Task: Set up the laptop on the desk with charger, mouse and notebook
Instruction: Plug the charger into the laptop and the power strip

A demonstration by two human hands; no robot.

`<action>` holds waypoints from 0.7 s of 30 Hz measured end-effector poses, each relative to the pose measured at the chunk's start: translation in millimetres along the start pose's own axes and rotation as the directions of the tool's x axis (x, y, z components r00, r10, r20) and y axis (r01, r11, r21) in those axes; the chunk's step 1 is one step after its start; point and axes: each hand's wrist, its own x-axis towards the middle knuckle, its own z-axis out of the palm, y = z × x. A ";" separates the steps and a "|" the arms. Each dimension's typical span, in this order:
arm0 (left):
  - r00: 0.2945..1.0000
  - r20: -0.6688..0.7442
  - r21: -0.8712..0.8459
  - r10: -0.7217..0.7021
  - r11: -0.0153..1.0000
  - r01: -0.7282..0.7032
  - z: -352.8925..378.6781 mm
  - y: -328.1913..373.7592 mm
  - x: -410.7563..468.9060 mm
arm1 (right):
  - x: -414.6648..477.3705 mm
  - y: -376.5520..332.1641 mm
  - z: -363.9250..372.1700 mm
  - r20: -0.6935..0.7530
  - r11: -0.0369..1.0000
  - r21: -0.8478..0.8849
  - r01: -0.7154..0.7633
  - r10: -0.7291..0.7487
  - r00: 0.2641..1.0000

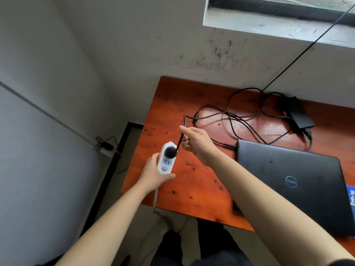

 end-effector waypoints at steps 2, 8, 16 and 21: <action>0.989 -0.144 0.184 0.039 0.983 -0.012 7.3 -5.0 1.1 | 6.6 2.8 3.7 -0.008 0.993 -0.116 0.036 -0.037 0.999; 0.968 -0.219 0.534 0.123 0.845 0.013 8.8 -15.9 14.0 | 21.3 10.6 0.0 0.001 0.960 -0.277 0.041 -0.042 0.999; 0.995 -0.082 0.327 -0.054 0.942 0.079 0.8 -26.7 19.3 | 34.7 43.3 18.6 0.268 0.305 -0.893 0.331 -0.231 0.935; 0.983 -0.186 0.104 -0.014 0.994 0.034 -1.8 -48.5 10.1 | 43.4 57.2 20.2 0.283 0.256 -0.896 0.364 -0.304 0.910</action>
